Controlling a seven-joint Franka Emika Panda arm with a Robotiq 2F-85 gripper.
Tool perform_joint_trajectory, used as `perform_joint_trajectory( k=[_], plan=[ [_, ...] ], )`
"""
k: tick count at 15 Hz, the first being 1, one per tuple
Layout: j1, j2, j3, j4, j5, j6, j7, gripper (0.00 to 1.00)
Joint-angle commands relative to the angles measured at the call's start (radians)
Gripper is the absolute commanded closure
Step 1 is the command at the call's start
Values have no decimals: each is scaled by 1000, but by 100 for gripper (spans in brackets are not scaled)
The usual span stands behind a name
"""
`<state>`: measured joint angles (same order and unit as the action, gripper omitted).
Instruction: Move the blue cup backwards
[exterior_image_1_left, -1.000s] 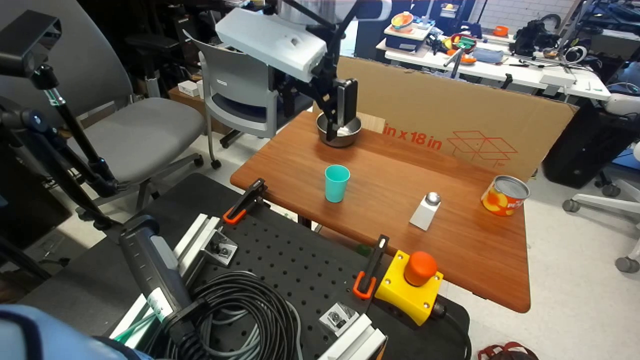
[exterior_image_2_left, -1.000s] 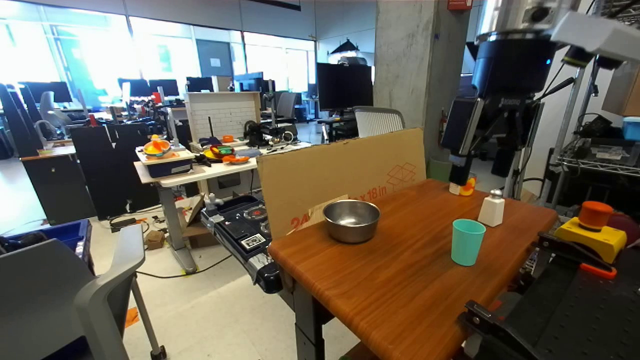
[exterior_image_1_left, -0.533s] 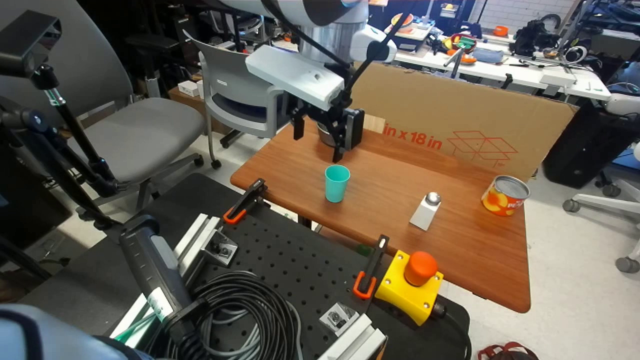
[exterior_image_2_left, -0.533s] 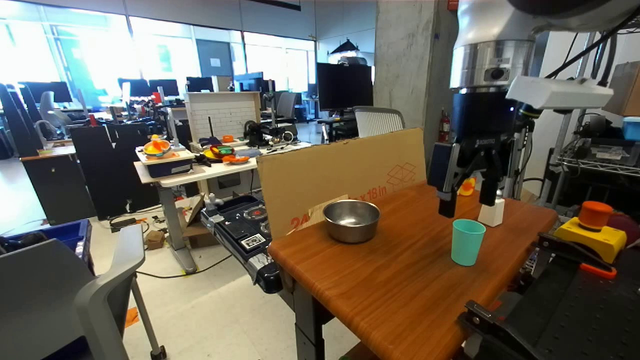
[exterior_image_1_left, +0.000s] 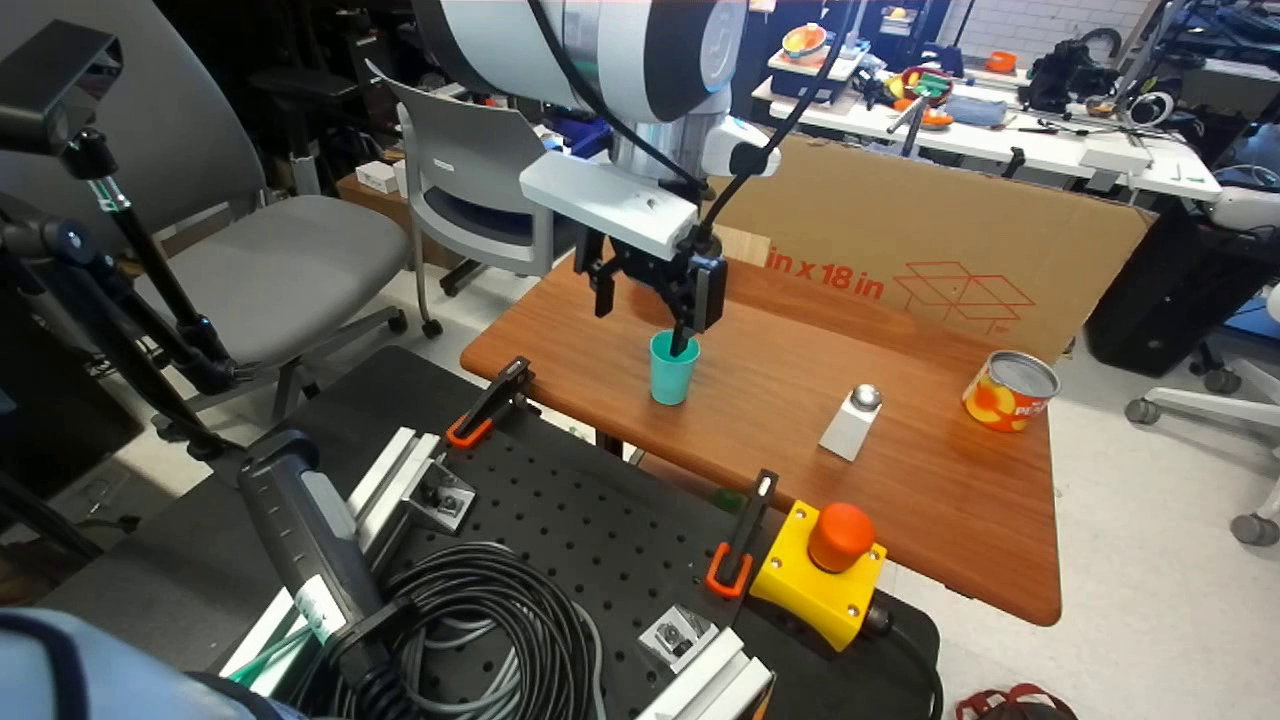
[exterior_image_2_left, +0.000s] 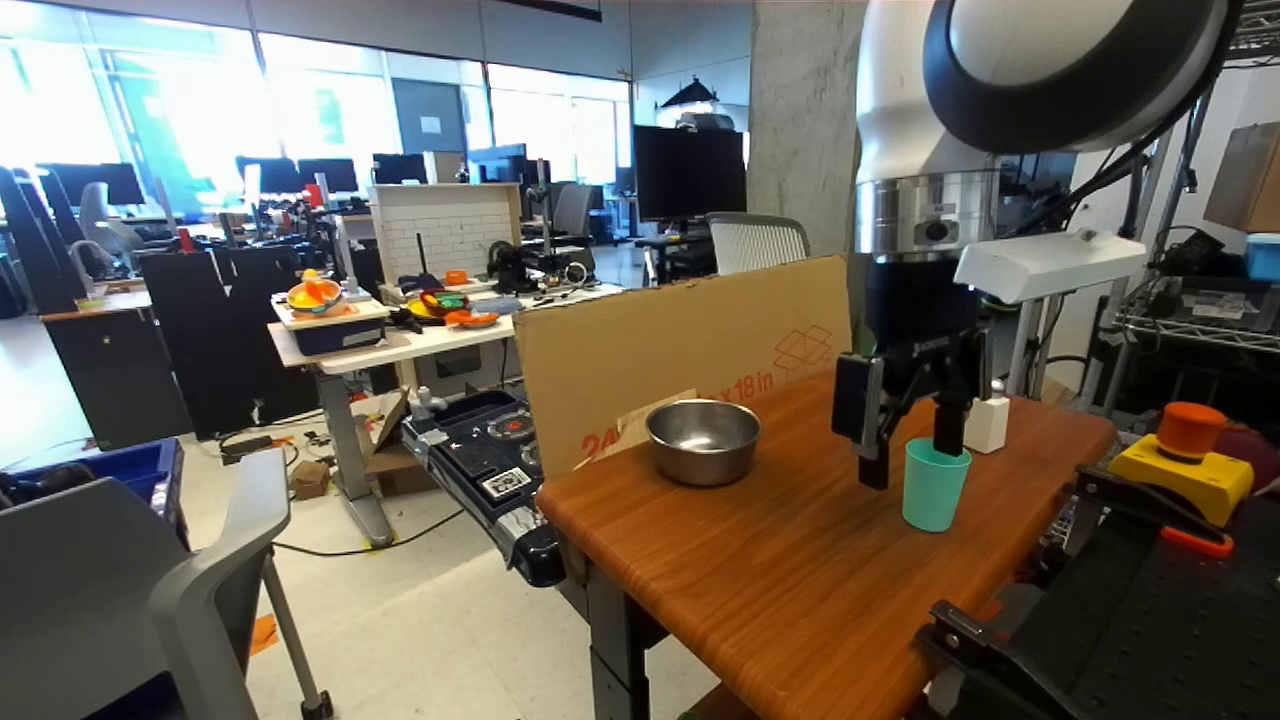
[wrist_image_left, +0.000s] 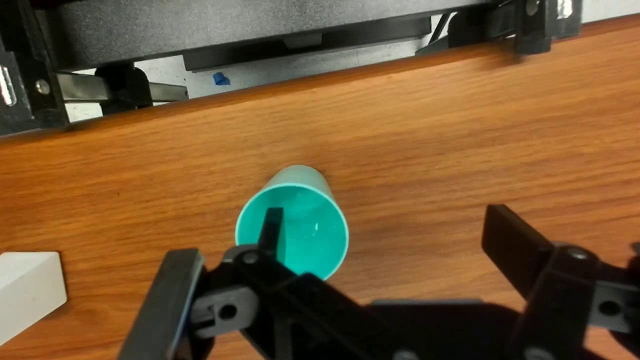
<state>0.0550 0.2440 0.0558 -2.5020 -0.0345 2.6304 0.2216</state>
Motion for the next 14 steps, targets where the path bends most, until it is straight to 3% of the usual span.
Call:
perform_joint_trajectory(
  k=[1,2,7,12,14],
  plan=[
    [40,84,-39,62,-46,14,35,0],
    [45,98,-42,72,-48,14,37,17],
    [70,140,-53,108,-38,8,38,58],
    [61,118,-48,108,-8,6,27,95],
    [48,88,-40,99,18,9,18,100]
  ],
)
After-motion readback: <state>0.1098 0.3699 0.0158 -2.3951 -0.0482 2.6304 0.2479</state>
